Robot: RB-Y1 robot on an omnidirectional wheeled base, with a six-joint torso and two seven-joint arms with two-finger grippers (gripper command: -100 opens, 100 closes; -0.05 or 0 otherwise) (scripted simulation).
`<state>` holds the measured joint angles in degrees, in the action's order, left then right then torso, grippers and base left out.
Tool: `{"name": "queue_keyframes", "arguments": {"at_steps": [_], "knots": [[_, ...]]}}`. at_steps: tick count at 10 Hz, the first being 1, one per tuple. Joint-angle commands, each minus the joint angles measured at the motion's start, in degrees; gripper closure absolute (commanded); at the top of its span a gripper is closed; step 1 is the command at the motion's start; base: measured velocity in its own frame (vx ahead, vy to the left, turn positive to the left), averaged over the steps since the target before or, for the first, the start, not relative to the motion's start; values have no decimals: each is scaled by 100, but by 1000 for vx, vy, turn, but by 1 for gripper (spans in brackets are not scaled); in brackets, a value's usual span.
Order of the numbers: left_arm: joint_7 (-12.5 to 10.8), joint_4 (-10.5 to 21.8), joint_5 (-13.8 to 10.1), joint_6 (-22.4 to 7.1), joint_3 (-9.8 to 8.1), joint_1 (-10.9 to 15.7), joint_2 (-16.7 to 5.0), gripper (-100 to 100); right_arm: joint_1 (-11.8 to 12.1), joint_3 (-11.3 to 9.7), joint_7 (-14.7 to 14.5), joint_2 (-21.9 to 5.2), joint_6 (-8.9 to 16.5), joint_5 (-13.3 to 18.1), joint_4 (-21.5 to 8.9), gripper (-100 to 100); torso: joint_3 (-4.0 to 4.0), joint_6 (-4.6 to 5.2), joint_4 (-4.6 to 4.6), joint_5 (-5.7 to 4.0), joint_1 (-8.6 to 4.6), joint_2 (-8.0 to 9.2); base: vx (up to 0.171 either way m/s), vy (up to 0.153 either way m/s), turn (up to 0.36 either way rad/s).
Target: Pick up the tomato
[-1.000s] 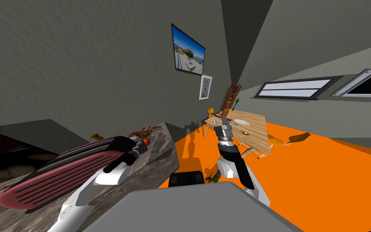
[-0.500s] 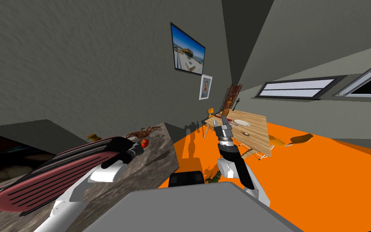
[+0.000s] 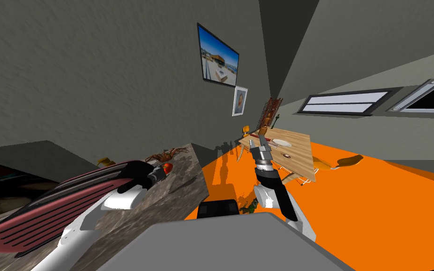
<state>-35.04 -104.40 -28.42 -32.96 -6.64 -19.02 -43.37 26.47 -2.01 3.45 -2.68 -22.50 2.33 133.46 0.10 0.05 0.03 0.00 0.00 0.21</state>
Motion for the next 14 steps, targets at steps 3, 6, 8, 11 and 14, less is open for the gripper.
{"name": "queue_keyframes", "arguments": {"at_steps": [3, 6, 8, 11, 14], "knots": [[220, 616, -59, 75, -4, 409, 35, -100, 1, 1, 0, 0, 0, 0, 0, 0, 7, -5, 4, 1, 6, 9, -70, 10, -23], [570, 1126, -206, 213, -2, 978, 91, -100, 0, 0, 0, 0, 0, 0, 0, 0, 10, -5, 5, 0, 4, 14, -82, 6, -64], [570, 1448, -206, 213, -2, 997, 91, -100, 1, 1, 0, 0, 0, 0, 0, 0, -5, -8, 0, -1, 7, -13, 4, 2, 5], [919, 1941, -354, 352, 0, 1571, 146, -100, 1, 0, 0, 0, 0, 0, 0, 0, 8, -7, 5, -1, 8, 10, -81, 7, -66], [1211, 2483, -502, 491, 2, 1903, 202, -100, 2, 1, 0, 0, 0, 0, 0, 0, -8, -8, -2, -1, 6, -18, -34, 1, -36]]}}
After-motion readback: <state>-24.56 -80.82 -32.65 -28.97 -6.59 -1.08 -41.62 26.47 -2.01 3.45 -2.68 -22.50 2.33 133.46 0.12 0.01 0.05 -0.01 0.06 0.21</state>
